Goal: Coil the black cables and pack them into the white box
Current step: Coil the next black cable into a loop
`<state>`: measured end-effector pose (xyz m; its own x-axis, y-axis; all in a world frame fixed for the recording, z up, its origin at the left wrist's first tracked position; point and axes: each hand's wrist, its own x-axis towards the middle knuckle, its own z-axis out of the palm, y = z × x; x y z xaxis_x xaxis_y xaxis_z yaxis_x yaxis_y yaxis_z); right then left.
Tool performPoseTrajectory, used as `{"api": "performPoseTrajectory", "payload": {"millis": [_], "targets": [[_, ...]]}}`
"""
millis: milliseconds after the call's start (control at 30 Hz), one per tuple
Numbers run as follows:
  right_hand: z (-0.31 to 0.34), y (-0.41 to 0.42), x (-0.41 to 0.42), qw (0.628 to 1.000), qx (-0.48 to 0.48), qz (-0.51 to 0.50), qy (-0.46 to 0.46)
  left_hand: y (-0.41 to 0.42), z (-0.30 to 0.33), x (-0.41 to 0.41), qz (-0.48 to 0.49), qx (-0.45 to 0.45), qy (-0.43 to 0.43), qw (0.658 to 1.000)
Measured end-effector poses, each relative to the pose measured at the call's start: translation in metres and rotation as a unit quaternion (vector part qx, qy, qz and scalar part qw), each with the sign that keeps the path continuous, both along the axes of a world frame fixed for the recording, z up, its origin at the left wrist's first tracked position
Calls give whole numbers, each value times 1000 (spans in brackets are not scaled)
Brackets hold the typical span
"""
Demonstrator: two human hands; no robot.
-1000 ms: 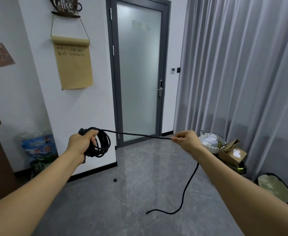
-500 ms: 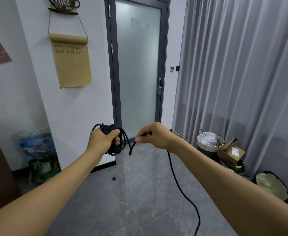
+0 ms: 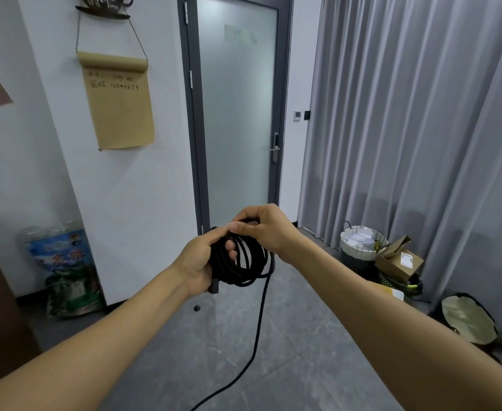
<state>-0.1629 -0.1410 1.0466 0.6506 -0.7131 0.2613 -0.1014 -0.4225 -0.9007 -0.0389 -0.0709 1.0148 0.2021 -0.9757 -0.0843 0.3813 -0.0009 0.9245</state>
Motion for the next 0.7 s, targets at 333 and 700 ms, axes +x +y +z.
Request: {"api": "performPoseTrajectory", "payload": {"millis": [333, 700], "targets": [[-3, -11, 0, 999, 24, -27, 20, 3, 0, 8, -55, 19, -9, 998], [-19, -40, -25, 988, 47, -128, 72, -2, -12, 29, 53, 22, -89, 994]]}}
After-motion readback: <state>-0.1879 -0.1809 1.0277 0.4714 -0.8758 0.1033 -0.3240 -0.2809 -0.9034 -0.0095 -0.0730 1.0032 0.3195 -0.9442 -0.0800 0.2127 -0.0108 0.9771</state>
